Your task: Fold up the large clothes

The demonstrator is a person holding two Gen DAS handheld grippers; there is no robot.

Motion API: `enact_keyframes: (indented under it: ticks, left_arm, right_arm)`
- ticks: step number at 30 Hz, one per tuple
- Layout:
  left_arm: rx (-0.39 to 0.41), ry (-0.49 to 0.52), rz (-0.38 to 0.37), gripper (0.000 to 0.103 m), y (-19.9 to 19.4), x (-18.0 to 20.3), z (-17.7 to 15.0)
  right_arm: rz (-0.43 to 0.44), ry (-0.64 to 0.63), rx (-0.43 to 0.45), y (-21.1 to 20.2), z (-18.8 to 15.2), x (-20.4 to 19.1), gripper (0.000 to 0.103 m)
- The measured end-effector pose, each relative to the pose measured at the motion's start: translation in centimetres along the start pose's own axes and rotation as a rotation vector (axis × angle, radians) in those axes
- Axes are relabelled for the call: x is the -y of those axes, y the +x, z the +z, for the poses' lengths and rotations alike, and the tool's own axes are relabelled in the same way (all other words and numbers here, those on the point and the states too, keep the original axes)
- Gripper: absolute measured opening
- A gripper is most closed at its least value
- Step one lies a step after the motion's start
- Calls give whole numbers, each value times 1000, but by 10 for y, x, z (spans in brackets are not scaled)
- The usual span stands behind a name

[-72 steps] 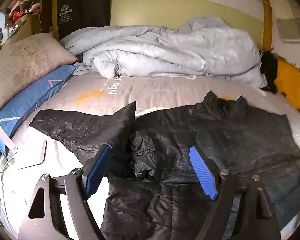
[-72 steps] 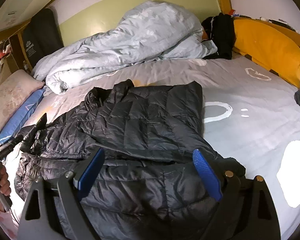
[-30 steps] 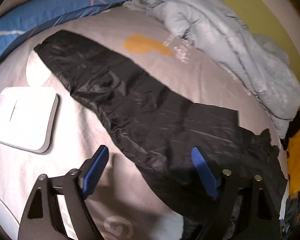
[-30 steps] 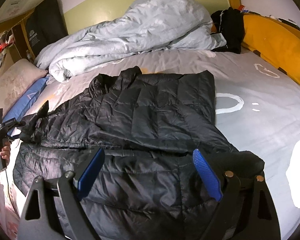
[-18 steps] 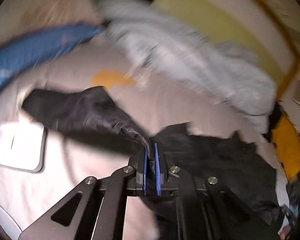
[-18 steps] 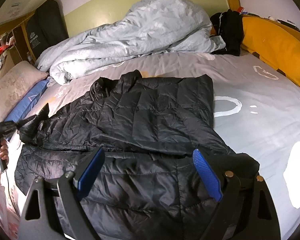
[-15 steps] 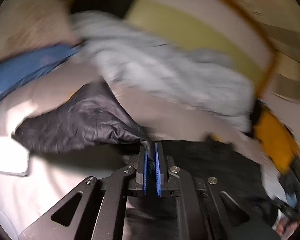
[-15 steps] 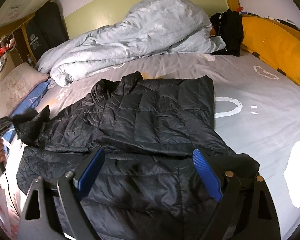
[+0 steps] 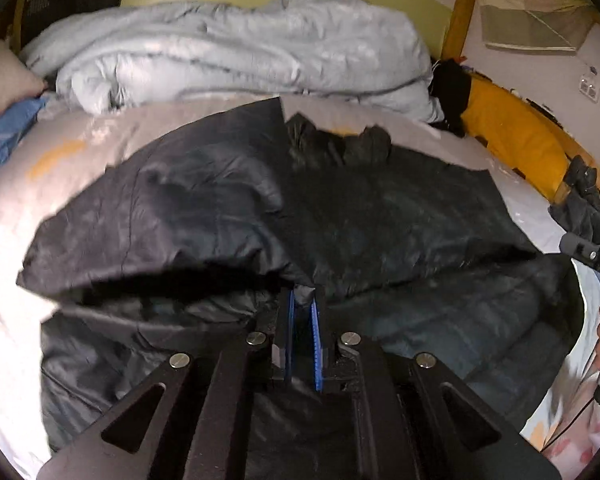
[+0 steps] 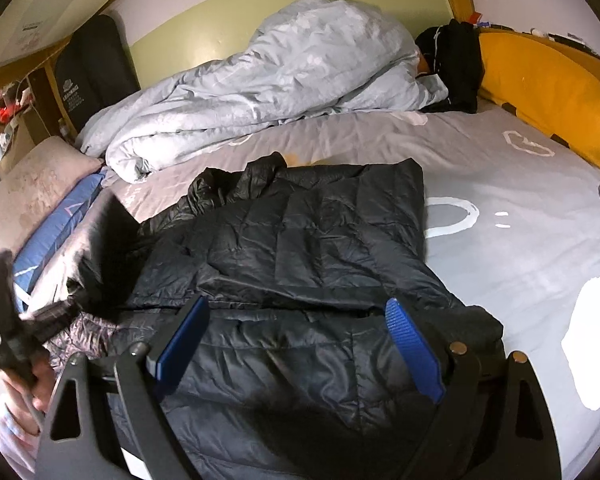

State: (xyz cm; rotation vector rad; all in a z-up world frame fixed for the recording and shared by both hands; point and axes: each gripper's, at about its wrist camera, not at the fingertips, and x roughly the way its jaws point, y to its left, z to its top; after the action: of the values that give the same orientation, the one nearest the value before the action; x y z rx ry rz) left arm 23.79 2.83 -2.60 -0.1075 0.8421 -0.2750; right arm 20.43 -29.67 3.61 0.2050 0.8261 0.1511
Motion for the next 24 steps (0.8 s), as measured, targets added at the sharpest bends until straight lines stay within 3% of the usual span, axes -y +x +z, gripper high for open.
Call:
enact_keyframes:
  ticks: [2,6,14,16,17,24]
  left_arm:
    - [0,-16,-2,10,-3,-3,-3]
    - [42,-22,-5,45,-26,-2,-5]
    - [179,-20,49,62,-75,-9,-5]
    - [209,-21,75,75,-82,-15,0]
    - [221,-29,86,76,-85,-20,2]
    - [220,-200,158,82,-86,-91,20]
  right_arm:
    - [-1,-2,0,0,0,-1,89]
    - [2,-12,-4,0,-1,-4,89]
    - [-5,-19,-14,3,-4,-7,89]
    - [-8,-22,-15,3,-4,-8,89]
    - [-9,-24,-16,4,-5,-8,89]
    - [-17,-28,-28,7,-7,-9,89]
